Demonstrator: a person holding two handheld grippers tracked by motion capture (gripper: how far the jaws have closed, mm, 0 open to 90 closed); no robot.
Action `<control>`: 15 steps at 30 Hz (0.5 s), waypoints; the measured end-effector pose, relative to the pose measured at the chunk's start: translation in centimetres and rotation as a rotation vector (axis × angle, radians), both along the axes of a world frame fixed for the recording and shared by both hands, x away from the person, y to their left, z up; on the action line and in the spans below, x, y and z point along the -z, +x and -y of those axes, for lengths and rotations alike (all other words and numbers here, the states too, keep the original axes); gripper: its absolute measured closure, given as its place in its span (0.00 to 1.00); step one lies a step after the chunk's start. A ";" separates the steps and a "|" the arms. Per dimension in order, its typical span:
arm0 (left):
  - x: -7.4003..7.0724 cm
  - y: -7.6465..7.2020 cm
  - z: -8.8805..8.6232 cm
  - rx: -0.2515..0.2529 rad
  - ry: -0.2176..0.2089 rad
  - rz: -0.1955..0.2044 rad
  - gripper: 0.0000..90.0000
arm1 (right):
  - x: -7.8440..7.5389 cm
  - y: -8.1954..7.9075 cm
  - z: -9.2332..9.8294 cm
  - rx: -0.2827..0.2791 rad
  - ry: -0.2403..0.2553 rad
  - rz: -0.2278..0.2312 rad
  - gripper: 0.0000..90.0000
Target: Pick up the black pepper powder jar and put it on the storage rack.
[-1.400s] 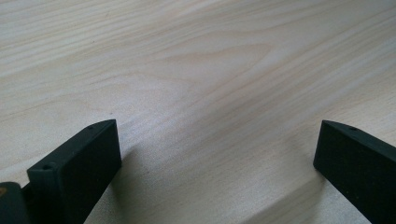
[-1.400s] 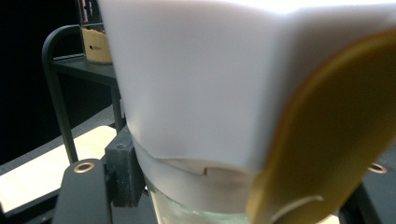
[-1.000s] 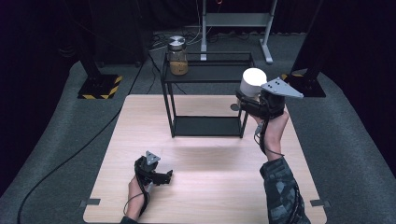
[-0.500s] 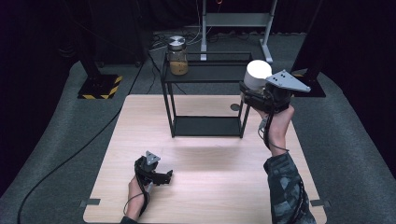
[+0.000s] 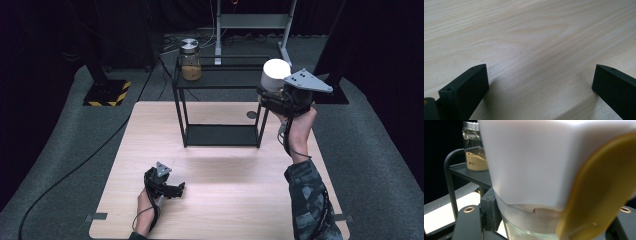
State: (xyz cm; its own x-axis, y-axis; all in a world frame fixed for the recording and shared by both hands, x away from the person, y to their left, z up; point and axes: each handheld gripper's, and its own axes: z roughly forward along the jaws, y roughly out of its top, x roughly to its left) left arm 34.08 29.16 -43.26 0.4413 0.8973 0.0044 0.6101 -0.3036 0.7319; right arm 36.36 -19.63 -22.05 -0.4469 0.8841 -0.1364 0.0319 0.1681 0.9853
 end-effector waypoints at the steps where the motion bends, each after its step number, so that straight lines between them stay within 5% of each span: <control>1: 0.0 0.0 0.0 0.000 0.000 0.000 0.00 | -0.1 0.0 0.0 -0.001 -0.001 0.000 0.33; 15: 0.0 0.0 0.0 0.002 -0.001 0.000 0.00 | -1.4 1.1 -0.5 -0.001 -0.007 -0.002 0.33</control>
